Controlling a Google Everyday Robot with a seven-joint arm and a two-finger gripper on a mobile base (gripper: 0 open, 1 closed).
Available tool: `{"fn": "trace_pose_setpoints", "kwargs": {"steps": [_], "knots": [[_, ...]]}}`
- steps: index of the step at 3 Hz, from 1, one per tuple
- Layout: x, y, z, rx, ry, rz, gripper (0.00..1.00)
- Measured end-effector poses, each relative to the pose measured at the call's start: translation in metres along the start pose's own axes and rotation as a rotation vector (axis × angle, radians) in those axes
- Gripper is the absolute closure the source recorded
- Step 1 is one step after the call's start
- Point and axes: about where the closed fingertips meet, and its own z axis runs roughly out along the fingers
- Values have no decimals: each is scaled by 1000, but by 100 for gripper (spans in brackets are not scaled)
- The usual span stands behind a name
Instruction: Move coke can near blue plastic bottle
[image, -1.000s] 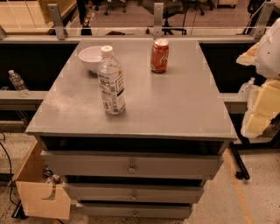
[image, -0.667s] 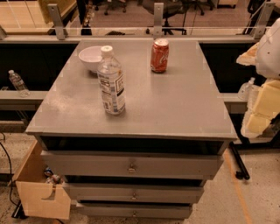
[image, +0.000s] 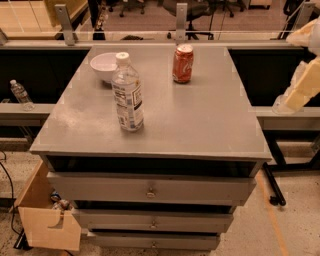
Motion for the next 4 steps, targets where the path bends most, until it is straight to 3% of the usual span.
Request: {"fn": "trace_pose_setpoints", "kwargs": {"steps": [1, 2, 3, 4], "knots": [[-10, -49, 31, -24, -125, 45, 0], [-12, -73, 50, -27, -177, 65, 0], [-12, -74, 51, -25, -175, 65, 0], [-23, -94, 68, 4, -218, 83, 0]]}}
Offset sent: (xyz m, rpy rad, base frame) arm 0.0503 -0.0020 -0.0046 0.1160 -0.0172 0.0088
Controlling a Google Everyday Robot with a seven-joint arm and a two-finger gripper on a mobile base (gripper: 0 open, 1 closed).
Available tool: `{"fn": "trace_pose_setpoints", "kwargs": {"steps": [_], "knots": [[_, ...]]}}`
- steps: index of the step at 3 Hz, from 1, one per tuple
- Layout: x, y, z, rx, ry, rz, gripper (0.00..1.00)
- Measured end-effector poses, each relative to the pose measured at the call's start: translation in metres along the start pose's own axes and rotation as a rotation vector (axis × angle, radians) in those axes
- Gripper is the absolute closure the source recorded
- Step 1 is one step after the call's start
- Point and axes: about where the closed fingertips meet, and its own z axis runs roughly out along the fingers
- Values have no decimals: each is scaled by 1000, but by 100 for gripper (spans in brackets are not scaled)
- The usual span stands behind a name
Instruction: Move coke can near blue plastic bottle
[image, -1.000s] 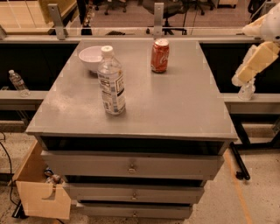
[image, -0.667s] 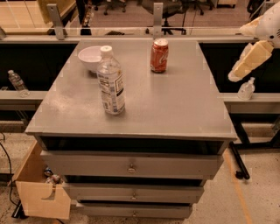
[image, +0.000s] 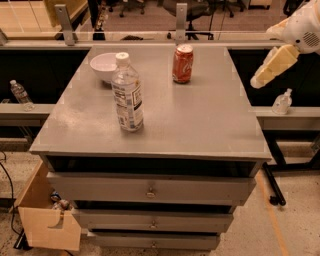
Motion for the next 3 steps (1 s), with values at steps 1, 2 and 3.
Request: {"fn": "trace_pose_setpoints", "kwargs": {"steps": [1, 2, 3], "knots": [[-22, -24, 36, -12, -69, 30, 0], [-55, -38, 71, -27, -153, 67, 0], [-96, -41, 97, -21, -211, 97, 0]]}}
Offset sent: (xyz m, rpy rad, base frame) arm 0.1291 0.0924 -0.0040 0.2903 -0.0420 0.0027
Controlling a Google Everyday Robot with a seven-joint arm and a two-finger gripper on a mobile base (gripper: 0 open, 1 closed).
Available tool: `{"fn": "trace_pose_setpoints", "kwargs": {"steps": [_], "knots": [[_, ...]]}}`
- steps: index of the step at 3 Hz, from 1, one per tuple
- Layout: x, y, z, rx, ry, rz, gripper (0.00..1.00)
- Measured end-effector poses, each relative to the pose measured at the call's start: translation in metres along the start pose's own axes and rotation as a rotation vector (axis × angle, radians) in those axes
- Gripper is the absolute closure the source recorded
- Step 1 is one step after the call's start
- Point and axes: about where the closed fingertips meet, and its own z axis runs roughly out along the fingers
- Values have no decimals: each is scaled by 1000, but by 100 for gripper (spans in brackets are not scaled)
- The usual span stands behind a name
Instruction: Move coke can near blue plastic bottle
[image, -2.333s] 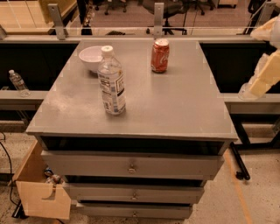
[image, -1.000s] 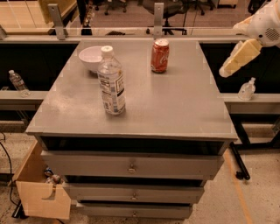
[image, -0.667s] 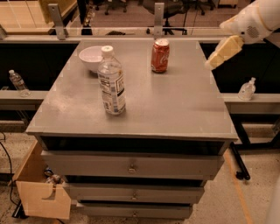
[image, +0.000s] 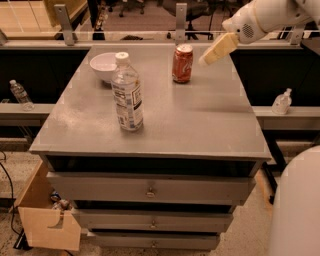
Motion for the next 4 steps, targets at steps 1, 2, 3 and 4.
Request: {"fn": "trace_pose_setpoints", "kwargs": {"steps": [1, 2, 3, 4], "knots": [[-12, 10, 38, -7, 0, 49, 0], [-13, 21, 60, -7, 17, 119, 0], [-15, 33, 78, -23, 28, 157, 0], [-18, 37, 92, -26, 31, 171, 0]]}}
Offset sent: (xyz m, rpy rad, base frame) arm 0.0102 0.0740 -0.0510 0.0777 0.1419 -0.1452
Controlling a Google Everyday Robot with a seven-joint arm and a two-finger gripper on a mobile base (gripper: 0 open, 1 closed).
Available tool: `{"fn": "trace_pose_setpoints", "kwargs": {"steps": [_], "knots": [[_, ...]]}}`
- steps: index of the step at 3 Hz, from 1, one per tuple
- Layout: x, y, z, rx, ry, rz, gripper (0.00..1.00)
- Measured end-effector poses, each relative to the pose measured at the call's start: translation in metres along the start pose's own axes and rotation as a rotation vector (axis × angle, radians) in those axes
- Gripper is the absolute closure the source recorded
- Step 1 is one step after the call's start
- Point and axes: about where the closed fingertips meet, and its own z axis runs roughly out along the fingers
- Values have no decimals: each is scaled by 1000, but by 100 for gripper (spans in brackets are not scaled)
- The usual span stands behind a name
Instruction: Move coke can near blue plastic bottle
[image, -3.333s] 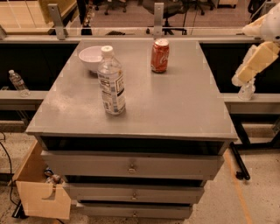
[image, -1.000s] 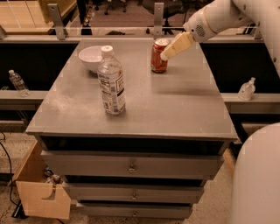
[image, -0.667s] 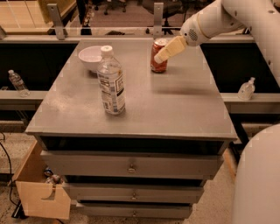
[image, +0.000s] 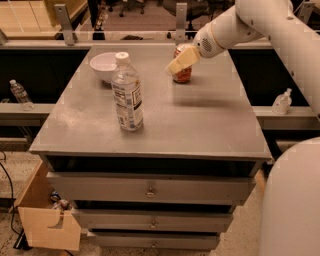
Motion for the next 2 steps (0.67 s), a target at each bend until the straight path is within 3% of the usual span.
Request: {"fn": "trace_pose_setpoints", "kwargs": {"steps": [1, 2], "knots": [[-4, -6, 7, 17, -7, 2, 0], [-7, -17, 6, 52, -24, 8, 18]]}}
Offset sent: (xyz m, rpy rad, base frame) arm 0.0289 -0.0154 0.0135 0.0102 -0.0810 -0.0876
